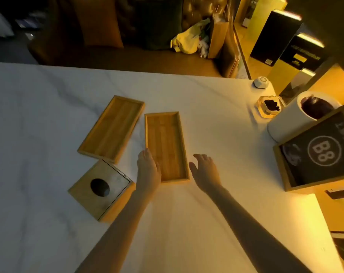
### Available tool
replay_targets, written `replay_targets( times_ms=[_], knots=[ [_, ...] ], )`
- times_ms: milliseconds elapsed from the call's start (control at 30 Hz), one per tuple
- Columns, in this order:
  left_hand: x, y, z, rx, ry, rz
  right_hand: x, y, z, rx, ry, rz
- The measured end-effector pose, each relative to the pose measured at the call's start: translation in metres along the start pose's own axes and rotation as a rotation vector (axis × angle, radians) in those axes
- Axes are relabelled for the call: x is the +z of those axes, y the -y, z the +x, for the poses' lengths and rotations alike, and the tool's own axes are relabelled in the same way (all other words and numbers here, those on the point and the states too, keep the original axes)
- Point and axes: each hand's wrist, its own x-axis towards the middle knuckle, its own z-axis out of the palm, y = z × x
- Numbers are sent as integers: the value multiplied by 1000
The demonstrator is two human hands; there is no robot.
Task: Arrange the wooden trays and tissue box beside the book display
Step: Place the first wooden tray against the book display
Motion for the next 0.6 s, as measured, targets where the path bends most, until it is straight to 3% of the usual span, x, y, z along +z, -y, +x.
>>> replay_targets(
  times_ms=[167, 267, 433, 600],
  knots=[
    [26, 16, -8, -290, -25, 33, 45, -13, -8, 94, 55, -125],
    [30, 24, -11, -264, -27, 87, 53, -10, -7, 92, 27, -89],
    [13, 17, -7, -247, 14, -18, 38, -12, -1, 111, 81, 201],
    [-17, 17, -8, -220, 174, -289, -1, -8, -9, 170, 135, 716]
  ],
)
